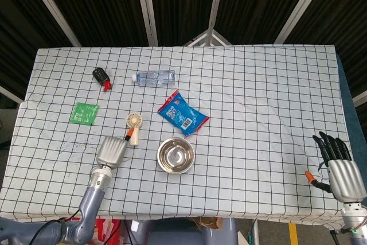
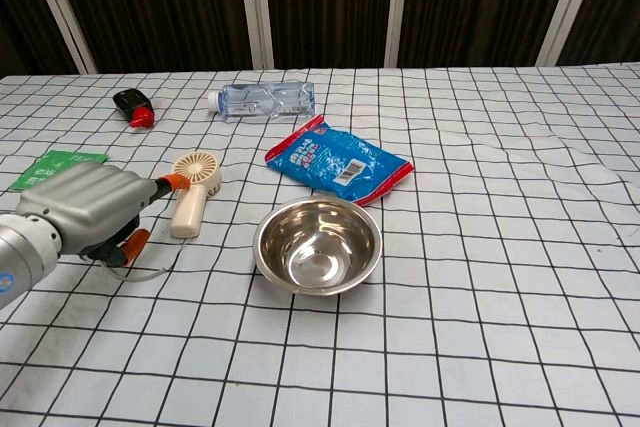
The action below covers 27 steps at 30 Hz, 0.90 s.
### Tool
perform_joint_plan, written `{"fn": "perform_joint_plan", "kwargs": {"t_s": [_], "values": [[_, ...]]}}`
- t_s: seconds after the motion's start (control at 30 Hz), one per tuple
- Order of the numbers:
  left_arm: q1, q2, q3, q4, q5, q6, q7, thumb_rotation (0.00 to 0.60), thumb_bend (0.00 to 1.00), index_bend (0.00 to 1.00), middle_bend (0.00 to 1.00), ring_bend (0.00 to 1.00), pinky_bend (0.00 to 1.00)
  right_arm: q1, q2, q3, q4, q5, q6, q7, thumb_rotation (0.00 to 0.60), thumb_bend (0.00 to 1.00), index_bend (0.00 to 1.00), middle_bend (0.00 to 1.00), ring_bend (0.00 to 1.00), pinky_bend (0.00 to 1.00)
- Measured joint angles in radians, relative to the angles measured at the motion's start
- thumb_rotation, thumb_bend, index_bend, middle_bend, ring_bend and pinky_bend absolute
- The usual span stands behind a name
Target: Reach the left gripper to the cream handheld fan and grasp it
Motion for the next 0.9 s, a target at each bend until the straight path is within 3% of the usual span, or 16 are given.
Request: {"fn": "perform_joint_plan", "kwargs": {"t_s": [0.1, 0.3, 0.4, 0.53, 0.63, 0.73, 0.9], "values": [[0.010, 0.014, -0.017, -0.031, 0.067, 0.040, -0.072, 0.600, 0.55, 0.00, 0.64, 0.57, 0.72, 0.000, 0.000, 0.000, 0.000, 0.000, 0.000, 0.001, 0.600, 0.28, 0.10, 0.00, 0.00, 0.00], [0.052, 0.100, -0.023, -0.142, 0.196, 0.135, -0.173, 0.600, 0.38, 0.00, 0.34, 0.34, 0.46, -0.001, 0.000, 0.000, 0.000, -0.001, 0.002, -0.001, 0.600, 0.28, 0.10, 0.00, 0.00, 0.00], [0.089, 0.165, -0.005, -0.209, 0.229, 0.175, -0.207, 0.600, 0.32, 0.00, 0.21, 0.21, 0.30, -0.001, -0.001, 0.000, 0.000, -0.002, 0.004, -0.003, 0.600, 0.28, 0.10, 0.00, 0.00, 0.00], [0.164, 0.269, 0.055, -0.285, 0.291, 0.235, -0.275, 0.600, 0.22, 0.00, 0.03, 0.02, 0.07, -0.002, -0.003, 0.000, 0.000, -0.001, 0.005, -0.008, 0.600, 0.28, 0.10, 0.00, 0.00, 0.00], [0.229, 0.342, 0.119, -0.307, 0.353, 0.283, -0.338, 0.600, 0.20, 0.00, 0.00, 0.00, 0.00, -0.002, -0.004, 0.000, 0.000, -0.002, 0.006, -0.011, 0.600, 0.28, 0.10, 0.00, 0.00, 0.00], [0.294, 0.404, 0.182, -0.303, 0.422, 0.333, -0.387, 0.600, 0.20, 0.00, 0.00, 0.00, 0.00, -0.003, -0.005, 0.000, -0.002, -0.002, 0.008, -0.014, 0.600, 0.28, 0.10, 0.00, 0.00, 0.00], [0.372, 0.462, 0.236, -0.256, 0.511, 0.409, -0.447, 0.600, 0.20, 0.00, 0.00, 0.00, 0.00, -0.005, -0.006, 0.000, -0.002, -0.005, 0.013, -0.018, 0.600, 0.28, 0.10, 0.00, 0.00, 0.00]]}}
